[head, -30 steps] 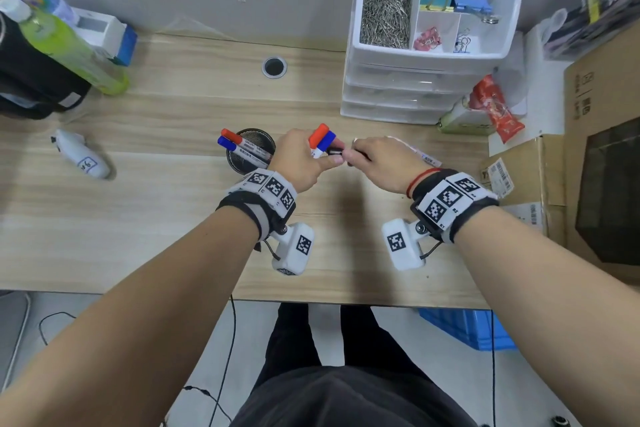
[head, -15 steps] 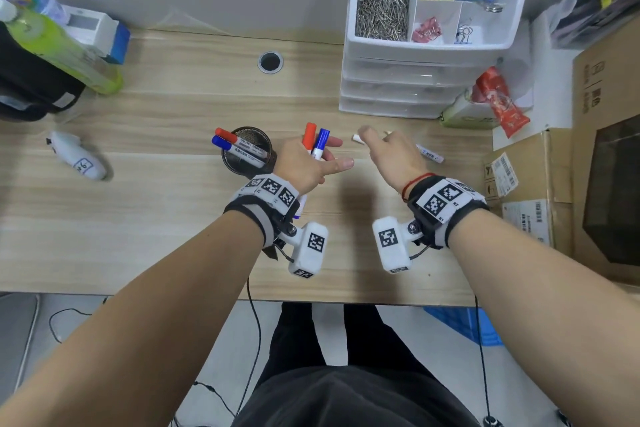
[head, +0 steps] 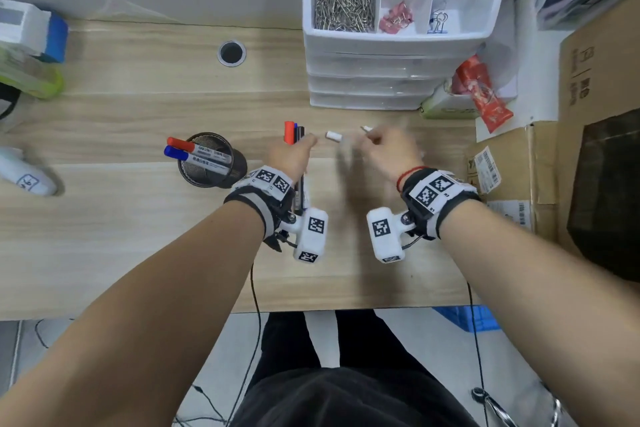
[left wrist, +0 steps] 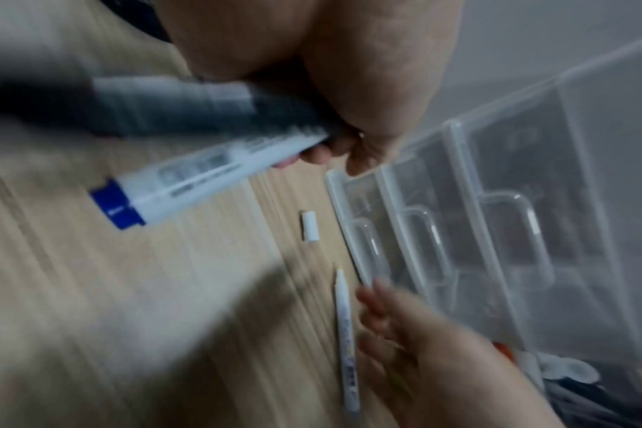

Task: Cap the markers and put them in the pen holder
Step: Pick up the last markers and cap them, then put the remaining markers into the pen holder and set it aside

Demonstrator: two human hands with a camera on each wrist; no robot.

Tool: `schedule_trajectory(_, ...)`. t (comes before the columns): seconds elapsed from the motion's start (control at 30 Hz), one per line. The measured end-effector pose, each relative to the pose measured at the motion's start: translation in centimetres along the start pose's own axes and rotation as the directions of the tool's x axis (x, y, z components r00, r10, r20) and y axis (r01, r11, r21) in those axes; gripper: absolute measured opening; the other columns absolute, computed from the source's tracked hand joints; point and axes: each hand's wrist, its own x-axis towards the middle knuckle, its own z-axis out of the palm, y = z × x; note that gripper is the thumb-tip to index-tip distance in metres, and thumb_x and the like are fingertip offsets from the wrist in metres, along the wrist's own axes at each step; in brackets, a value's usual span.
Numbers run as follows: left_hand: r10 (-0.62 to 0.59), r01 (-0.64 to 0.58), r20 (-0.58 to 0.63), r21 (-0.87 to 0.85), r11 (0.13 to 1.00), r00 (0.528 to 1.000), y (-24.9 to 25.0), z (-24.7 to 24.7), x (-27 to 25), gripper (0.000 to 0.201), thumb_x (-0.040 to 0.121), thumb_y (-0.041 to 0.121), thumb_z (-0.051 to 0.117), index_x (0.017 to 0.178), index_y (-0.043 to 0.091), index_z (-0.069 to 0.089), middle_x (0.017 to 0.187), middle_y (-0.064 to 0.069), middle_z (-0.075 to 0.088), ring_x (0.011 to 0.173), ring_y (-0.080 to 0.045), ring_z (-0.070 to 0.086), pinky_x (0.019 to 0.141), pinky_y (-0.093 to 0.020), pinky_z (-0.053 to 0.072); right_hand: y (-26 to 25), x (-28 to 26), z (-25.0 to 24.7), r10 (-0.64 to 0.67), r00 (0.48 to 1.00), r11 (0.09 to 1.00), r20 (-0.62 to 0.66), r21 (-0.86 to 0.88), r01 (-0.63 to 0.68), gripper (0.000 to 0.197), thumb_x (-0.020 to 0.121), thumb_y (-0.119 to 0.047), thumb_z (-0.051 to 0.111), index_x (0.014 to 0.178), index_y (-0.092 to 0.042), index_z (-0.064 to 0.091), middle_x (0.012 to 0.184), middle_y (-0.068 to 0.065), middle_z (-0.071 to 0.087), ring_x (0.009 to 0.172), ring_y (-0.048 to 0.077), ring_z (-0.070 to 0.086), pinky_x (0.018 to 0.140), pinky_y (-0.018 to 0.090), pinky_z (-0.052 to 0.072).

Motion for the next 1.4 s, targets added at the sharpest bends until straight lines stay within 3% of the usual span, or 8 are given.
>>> schedule_trajectory(0.07,0.001,-0.001,0.002,0.038,0.999,1.0,-0.1,0.3,1.3,0.024,0.087,0.028,0.063,0.077,0.009,0.053,0.061,-0.006,0.051,0.039,-0.008,0.054,0.043,-0.019,0.045,2.6,1.8,-0.3,0.031,0.991,0.99,-0.131,-0.134,-0.049,0.031,0.089,-0.031,0.062,0.112,-0.011,0.069,0.129,0.018,0.058,0.118,0.033,0.053,0.098,0.034,0.042)
schedule_trajectory(0.13,0.046,-0.042,-0.033,0.135,0.99,0.998,-0.3,0.7,2.7,0.031,0.084,0.034,0.066,0.068,0.013,0.05,0.054,-0.002,0.051,0.046,-0.015,0.065,0.052,-0.026,0.055,4.3,2.7,-0.5,0.02,0.982,0.977,-0.187,-0.206,-0.059,0.031,0.085,-0.021,0.067,0.113,-0.008,0.065,0.13,0.02,0.05,0.123,0.038,0.043,0.104,0.038,0.034)
schedule_trajectory(0.2,0.111,-0.097,-0.034,0.29,0.952,0.993,-0.3,1.2,3.8,0.037,0.08,0.041,0.07,0.065,0.019,0.045,0.056,0.001,0.05,0.054,-0.026,0.062,0.057,-0.032,0.053,5.1,3.3,-0.8,-0.008,0.982,0.964,-0.187,-0.262,-0.042,0.03,0.084,-0.018,0.069,0.112,-0.009,0.064,0.127,0.018,0.05,0.121,0.037,0.042,0.102,0.039,0.033)
schedule_trajectory(0.3,0.224,-0.219,0.048,0.474,0.853,0.973,-0.1,2.3,4.6,0.023,0.081,0.039,0.07,0.089,0.02,0.059,0.074,0.002,0.06,0.068,-0.022,0.06,0.064,-0.03,0.05,5.4,4.1,-0.7,-0.034,0.99,0.966,-0.136,-0.259,-0.002,0.024,0.085,-0.01,0.068,0.109,-0.008,0.066,0.12,0.019,0.055,0.114,0.037,0.049,0.098,0.042,0.04)
schedule_trajectory(0.53,0.33,-0.358,0.163,0.612,0.705,0.93,0.6,4.6,6.0,0.026,0.079,0.036,0.071,0.102,0.026,0.068,0.094,-0.001,0.066,0.085,-0.025,0.064,0.074,-0.037,0.056,4.7,4.3,-0.6,-0.093,0.994,0.97,-0.057,-0.231,0.078,0.018,0.085,0.0,0.063,0.101,-0.007,0.067,0.108,0.017,0.066,0.1,0.035,0.06,0.086,0.039,0.048)
schedule_trajectory(0.67,0.318,-0.338,0.144,0.6,0.725,0.937,0.7,4.4,6.2,0.019,0.082,0.035,0.072,0.095,0.024,0.065,0.083,0.003,0.058,0.075,-0.022,0.056,0.065,-0.028,0.042,3.9,3.6,-0.9,-0.145,0.989,0.965,-0.013,-0.223,0.139,0.016,0.087,0.0,0.062,0.102,-0.006,0.064,0.104,0.016,0.072,0.094,0.035,0.065,0.079,0.037,0.052)
schedule_trajectory(0.87,0.287,-0.325,0.153,0.404,0.855,0.946,1.2,1.9,5.4,0.01,0.083,0.032,0.073,0.091,0.032,0.069,0.074,0.007,0.064,0.067,-0.017,0.06,0.064,-0.026,0.048,2.0,2.5,-1.3,-0.189,0.982,0.955,-0.007,-0.232,0.182,0.014,0.086,-0.011,0.069,0.099,-0.015,0.065,0.096,0.011,0.073,0.087,0.033,0.066,0.077,0.04,0.055)
schedule_trajectory(1.4,0.47,-0.5,0.177,0.393,0.772,0.865,3.6,-6.3,-0.3,0.012,0.079,0.023,0.076,0.085,0.032,0.071,0.073,0.008,0.065,0.074,-0.018,0.063,0.069,-0.025,0.05,-6.7,-2.5,-1.4,-0.43,0.894,0.804,0.124,-0.399,0.441,0.013,0.095,-0.025,0.059,0.106,-0.019,0.064,0.095,0.006,0.067,0.093,0.032,0.061,0.07,0.033,0.036)
